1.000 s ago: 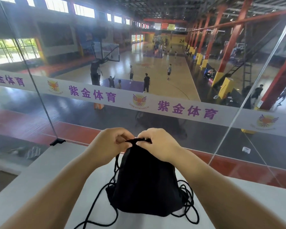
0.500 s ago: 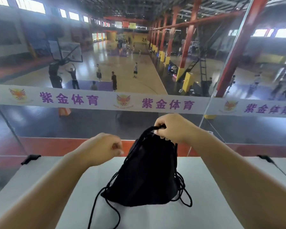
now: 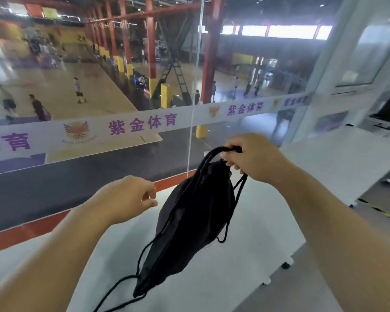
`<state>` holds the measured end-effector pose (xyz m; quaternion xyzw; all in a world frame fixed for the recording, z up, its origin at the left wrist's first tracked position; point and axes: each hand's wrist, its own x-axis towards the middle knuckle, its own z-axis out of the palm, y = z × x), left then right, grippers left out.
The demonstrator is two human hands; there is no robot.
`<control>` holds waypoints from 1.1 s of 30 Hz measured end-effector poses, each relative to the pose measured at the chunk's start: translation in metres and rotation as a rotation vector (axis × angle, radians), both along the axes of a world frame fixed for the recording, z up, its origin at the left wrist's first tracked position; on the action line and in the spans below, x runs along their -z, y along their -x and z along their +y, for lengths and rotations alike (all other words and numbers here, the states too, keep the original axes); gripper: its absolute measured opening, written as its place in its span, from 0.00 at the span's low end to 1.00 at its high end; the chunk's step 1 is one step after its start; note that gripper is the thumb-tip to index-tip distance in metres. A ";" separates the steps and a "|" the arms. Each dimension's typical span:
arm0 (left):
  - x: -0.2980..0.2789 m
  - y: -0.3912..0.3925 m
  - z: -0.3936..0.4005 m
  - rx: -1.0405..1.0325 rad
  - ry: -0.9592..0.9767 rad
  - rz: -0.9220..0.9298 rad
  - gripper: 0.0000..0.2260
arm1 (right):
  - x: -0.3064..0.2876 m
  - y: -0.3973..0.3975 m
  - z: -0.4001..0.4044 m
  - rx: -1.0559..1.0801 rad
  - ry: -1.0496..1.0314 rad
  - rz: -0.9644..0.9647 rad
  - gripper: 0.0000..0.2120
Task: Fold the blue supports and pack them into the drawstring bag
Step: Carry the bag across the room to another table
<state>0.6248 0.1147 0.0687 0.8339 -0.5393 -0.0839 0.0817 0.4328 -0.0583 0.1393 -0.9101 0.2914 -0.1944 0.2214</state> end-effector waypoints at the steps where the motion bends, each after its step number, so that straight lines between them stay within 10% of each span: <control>1: -0.001 0.012 -0.007 0.032 -0.005 -0.003 0.08 | -0.003 0.017 0.000 0.031 0.003 -0.002 0.07; 33: 0.074 0.666 -0.241 1.170 -0.209 -0.079 0.11 | 0.106 0.707 0.031 1.123 -0.300 0.228 0.08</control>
